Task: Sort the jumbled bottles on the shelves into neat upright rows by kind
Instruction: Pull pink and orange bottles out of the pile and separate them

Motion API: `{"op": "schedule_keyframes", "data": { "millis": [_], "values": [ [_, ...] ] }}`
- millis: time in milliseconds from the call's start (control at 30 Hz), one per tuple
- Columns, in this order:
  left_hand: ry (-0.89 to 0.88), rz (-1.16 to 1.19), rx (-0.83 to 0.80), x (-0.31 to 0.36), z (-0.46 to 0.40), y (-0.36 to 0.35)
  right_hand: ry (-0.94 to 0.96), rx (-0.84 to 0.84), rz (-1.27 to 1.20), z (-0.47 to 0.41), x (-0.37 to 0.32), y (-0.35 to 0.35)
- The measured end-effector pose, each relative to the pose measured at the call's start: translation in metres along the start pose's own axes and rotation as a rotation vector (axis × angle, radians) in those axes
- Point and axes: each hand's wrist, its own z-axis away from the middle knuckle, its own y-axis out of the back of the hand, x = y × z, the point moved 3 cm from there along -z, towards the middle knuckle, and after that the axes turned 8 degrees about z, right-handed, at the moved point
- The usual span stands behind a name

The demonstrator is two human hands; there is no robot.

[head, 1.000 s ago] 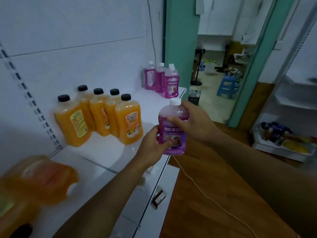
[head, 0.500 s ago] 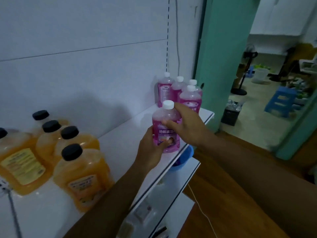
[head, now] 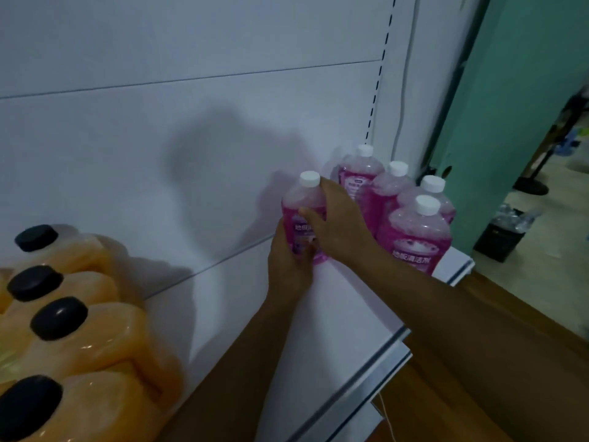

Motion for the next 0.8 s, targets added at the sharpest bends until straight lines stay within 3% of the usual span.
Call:
{"op": "schedule_keyframes", "data": {
  "millis": [233,500,800],
  "values": [
    [0.033,-0.007,-0.016,0.003,-0.034,-0.015,-0.052,0.052,0.027,-0.033,0.01,-0.011],
    [0.147,-0.276,-0.05,-0.012,-0.031,-0.009,0.049,0.139,0.081,-0.027,-0.003,0.009],
    [0.12,-0.544,-0.077,0.02,0.091,0.031,0.207,-0.146,-0.02,0.049,-0.028,0.019]
  ]
}}
